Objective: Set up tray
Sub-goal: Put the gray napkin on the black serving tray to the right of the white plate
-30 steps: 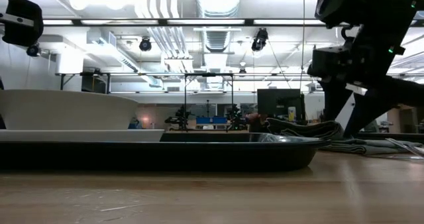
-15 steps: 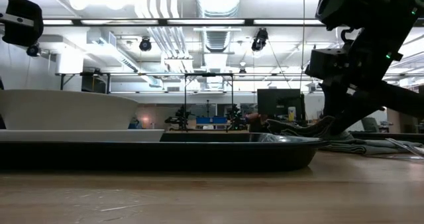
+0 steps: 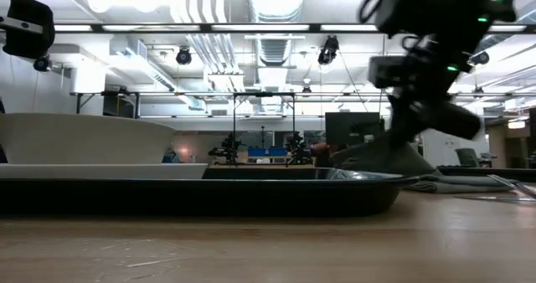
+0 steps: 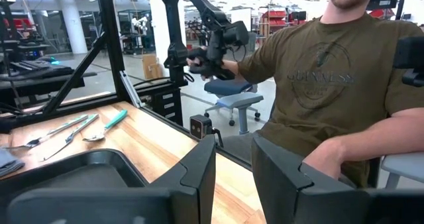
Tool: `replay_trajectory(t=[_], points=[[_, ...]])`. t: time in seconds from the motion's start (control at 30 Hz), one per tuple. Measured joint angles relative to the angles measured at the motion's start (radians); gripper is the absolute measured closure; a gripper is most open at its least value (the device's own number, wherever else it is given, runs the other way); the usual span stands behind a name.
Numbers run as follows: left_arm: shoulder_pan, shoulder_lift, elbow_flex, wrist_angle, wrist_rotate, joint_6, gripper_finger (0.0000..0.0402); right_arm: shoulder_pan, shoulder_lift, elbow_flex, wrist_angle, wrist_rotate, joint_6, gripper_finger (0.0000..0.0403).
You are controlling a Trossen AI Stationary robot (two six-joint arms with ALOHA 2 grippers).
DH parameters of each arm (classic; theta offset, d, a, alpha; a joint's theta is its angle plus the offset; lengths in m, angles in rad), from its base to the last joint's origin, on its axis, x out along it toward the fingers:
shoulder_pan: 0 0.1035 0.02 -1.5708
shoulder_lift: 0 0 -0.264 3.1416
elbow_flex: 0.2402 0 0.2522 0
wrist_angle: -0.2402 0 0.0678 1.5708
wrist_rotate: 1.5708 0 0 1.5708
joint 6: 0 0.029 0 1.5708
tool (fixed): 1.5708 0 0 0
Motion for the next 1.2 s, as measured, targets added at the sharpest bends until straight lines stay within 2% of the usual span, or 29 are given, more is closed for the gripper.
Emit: replay_trajectory(t=[0.27, 0.37, 0.5, 0.57, 0.77, 0.83, 0.97, 1.2], points=[[0.000, 0.000, 0.000, 0.000, 0.000, 0.000, 0.0322, -0.232, -0.047, 0.096, -0.038, 0.180, 0.030, 0.0393], [0.000, 0.000, 0.000, 0.000, 0.000, 0.000, 0.0322, -0.328, -0.048, 0.149, -0.020, 0.206, 0.014, 0.0393], [0.000, 0.000, 0.000, 0.000, 0.000, 0.000, 0.0322, -0.428, -0.046, 0.194, 0.102, 0.211, -0.068, 0.0394], [0.000, 0.000, 0.000, 0.000, 0.000, 0.000, 0.0322, -0.454, -0.045, 0.204, 0.191, 0.132, -0.118, 0.0394], [0.000, 0.000, 0.000, 0.000, 0.000, 0.000, 0.0322, -0.460, -0.043, 0.145, 0.482, -0.332, -0.162, 0.0394], [0.000, 0.000, 0.000, 0.000, 0.000, 0.000, 0.0322, -0.442, -0.043, 0.115, 0.545, -0.399, -0.148, 0.0394], [0.000, 0.000, 0.000, 0.000, 0.000, 0.000, 0.0322, -0.407, -0.043, 0.063, 0.562, -0.394, -0.114, 0.0394], [0.000, 0.000, 0.000, 0.000, 0.000, 0.000, 0.0322, -0.421, -0.043, 0.048, 0.572, -0.234, -0.160, 0.0394]])
